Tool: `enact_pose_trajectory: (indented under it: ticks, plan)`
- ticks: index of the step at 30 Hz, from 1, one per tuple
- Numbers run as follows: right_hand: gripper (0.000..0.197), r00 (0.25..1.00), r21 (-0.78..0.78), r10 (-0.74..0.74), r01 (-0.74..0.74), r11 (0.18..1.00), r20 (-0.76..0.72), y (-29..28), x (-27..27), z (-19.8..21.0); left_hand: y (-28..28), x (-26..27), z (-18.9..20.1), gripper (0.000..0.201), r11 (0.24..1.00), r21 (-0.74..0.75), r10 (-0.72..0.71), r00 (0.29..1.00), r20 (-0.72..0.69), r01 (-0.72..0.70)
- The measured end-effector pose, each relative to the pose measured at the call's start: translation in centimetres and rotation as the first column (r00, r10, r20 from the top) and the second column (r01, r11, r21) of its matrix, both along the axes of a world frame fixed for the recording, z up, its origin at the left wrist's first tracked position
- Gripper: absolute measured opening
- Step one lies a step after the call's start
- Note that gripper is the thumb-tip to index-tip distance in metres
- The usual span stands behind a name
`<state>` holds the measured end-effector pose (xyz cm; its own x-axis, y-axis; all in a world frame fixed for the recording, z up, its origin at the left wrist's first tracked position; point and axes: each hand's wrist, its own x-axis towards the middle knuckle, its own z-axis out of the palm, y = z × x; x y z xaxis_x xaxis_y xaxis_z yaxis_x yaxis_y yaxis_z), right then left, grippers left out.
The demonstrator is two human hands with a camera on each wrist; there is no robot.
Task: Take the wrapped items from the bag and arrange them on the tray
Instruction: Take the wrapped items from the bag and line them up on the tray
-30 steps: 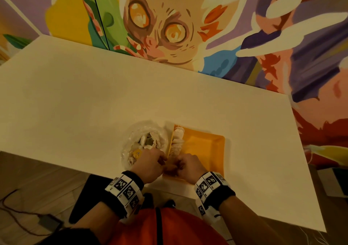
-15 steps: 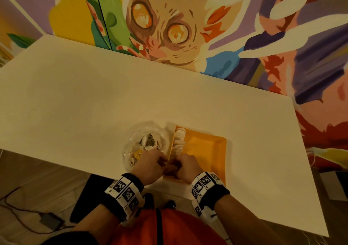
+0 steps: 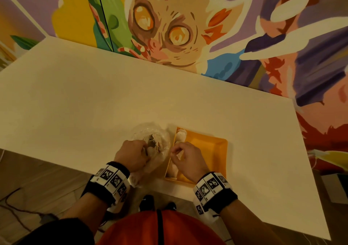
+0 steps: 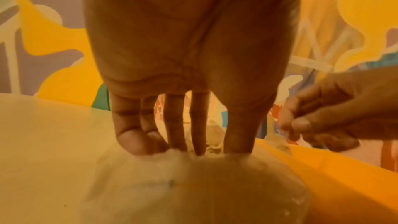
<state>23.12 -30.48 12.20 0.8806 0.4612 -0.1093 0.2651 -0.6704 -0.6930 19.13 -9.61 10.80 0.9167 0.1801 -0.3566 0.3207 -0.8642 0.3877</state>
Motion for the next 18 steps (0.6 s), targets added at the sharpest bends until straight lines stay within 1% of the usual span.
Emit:
enact_pose_trajectory:
  ticks: [1,3,5,6,9,14,18]
  plan:
    - [0.011,0.996,-0.045,0.081,-0.078,0.996,0.048,0.4,-0.2,0.1,-0.2,0.2,-0.1,0.015,0.997,0.047,-0.057,0.998,-0.020,0.058]
    - [0.020,0.969,-0.177,0.222,-0.201,0.963,0.105,1.0,-0.5,0.1,-0.6,0.7,-0.5,0.025,0.991,0.071,-0.112,0.992,-0.053,0.116]
    - [0.028,0.942,-0.291,0.307,-0.259,0.921,0.133,1.5,-0.9,-0.1,-0.6,1.2,-1.3,0.028,0.991,0.059,-0.114,0.992,-0.061,0.118]
    - [0.031,0.936,-0.332,0.328,-0.272,0.903,0.125,1.6,-1.1,-0.1,-0.6,1.4,-1.6,0.030,0.992,0.064,-0.102,0.992,-0.080,0.107]
    - [0.034,0.929,-0.392,0.361,-0.302,0.869,0.085,2.0,-1.5,-0.2,-0.7,1.8,-2.1,0.037,0.988,0.114,-0.084,0.987,-0.139,0.100]
    - [0.033,0.927,-0.406,0.370,-0.317,0.857,0.057,2.1,-1.6,0.2,-0.8,2.0,-1.6,0.025,0.986,0.144,-0.064,0.983,-0.172,0.089]
    - [0.032,0.930,-0.401,0.365,-0.321,0.858,0.037,2.1,-1.7,0.4,-0.6,1.8,-1.2,0.021,0.989,0.131,-0.046,0.988,-0.149,0.065]
